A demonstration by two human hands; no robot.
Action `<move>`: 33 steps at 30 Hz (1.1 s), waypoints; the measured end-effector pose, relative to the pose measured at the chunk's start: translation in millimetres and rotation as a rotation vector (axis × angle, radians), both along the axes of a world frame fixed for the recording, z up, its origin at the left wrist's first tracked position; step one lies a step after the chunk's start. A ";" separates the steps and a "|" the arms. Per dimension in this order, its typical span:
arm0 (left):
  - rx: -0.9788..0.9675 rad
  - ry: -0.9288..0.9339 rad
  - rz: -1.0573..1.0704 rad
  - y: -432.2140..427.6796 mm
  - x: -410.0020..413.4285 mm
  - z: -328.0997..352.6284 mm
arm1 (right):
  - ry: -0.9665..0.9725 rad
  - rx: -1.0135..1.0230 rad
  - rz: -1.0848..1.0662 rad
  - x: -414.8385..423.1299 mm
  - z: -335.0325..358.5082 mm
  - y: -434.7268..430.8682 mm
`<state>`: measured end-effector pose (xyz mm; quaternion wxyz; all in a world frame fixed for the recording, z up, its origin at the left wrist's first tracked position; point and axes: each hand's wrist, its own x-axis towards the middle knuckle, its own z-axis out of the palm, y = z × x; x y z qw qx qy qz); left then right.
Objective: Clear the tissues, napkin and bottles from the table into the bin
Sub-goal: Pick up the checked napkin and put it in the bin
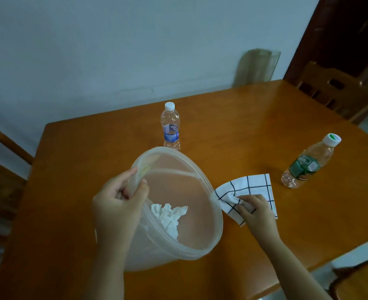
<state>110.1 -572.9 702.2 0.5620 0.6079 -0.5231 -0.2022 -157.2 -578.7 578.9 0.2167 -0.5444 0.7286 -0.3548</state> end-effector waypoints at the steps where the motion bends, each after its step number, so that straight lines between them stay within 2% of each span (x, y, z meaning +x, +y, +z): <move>1: 0.001 0.018 -0.002 0.5 0.4 0.7 | 0.009 -0.010 -0.001 -0.6 4.3 0.9; 6: -0.005 0.054 -0.012 3.4 0.2 4.5 | 0.058 -0.040 -0.012 -6.8 23.3 3.7; 13: -0.033 0.033 -0.019 -3.5 -17.8 3.5 | 0.010 -0.116 -0.036 -19.2 49.8 0.4; 21: -0.017 0.019 -0.037 -26.3 -74.4 -2.5 | -0.012 -0.184 0.206 -33.1 83.8 -19.7; 27: -0.063 -0.022 -0.054 -45.7 -126.1 6.8 | 0.026 -0.143 0.454 -55.4 94.9 -44.9; 33: -0.098 -0.035 -0.052 -65.9 -169.9 13.8 | 0.009 -0.085 0.577 -86.3 90.4 -62.7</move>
